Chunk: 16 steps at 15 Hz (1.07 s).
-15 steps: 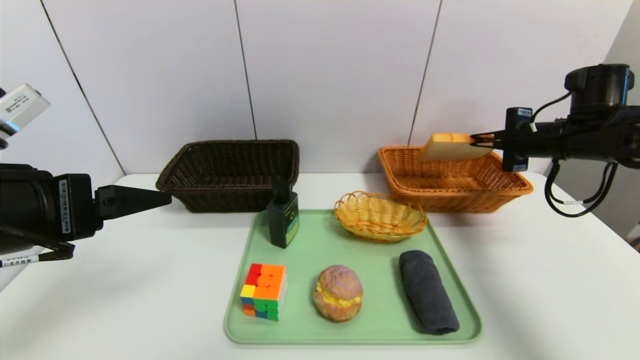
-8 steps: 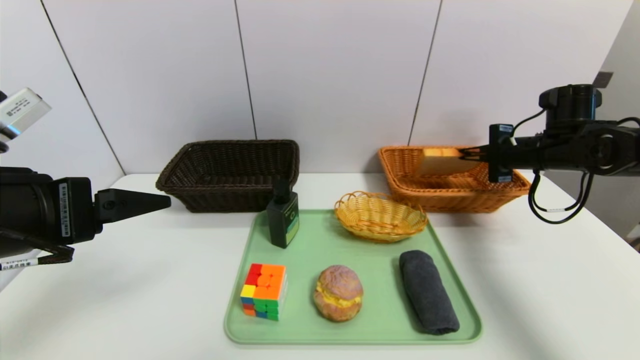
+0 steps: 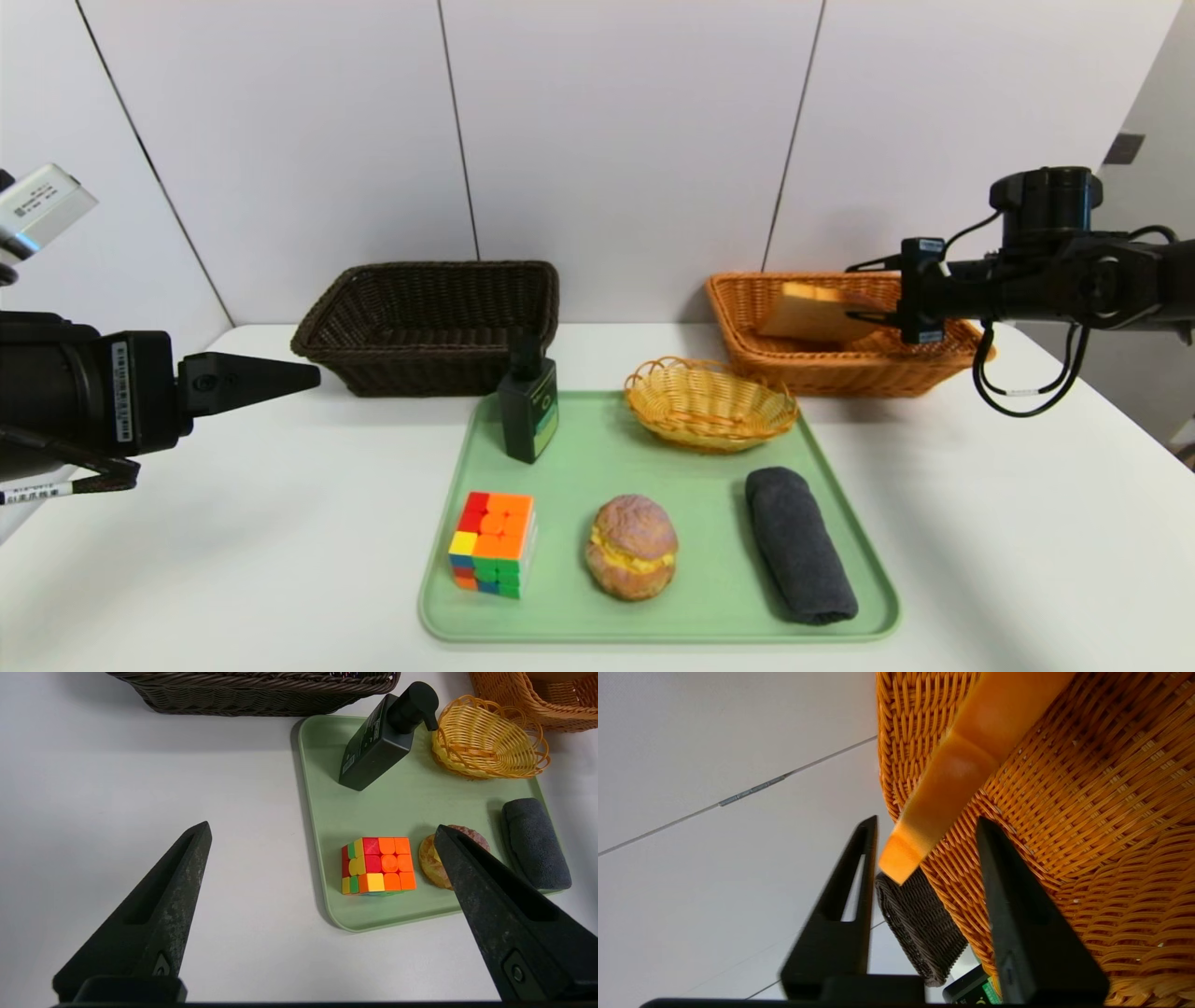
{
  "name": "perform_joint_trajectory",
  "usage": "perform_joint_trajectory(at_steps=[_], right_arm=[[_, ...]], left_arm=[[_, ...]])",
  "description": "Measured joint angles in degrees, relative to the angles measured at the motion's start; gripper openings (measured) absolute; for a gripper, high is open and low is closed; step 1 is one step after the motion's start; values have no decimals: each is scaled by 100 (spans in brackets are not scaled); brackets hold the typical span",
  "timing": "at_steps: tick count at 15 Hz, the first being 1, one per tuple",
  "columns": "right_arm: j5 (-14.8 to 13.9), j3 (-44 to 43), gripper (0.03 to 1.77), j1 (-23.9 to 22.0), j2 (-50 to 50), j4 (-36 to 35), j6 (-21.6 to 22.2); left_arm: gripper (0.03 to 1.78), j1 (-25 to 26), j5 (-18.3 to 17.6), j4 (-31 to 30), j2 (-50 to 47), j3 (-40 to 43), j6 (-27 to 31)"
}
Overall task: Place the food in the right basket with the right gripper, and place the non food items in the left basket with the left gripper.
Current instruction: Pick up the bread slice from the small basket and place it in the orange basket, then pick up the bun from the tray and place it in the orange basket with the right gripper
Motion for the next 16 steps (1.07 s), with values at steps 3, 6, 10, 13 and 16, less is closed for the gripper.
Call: perform_joint_trajectory(at_steps=[3,6,10,13,16], right_arm=[[0,-22,110,0,-4,61,4],[-2,-38,130,66,-296,427,4],[-2,-79,146,350,-1354,1319,-9],[-18,-179,154,678,-2222,2202,-82],[-62,-301,160,1435,-2788,3317,-367]], left_arm=[[169,0,0,-5,20,-2,1],[169,0,0,15,24,-2,-7],[169,0,-6,15,24,28,-16],[169,0,-6,15,18,56,-16],[169,-7,-9,13,-22,130,-13]])
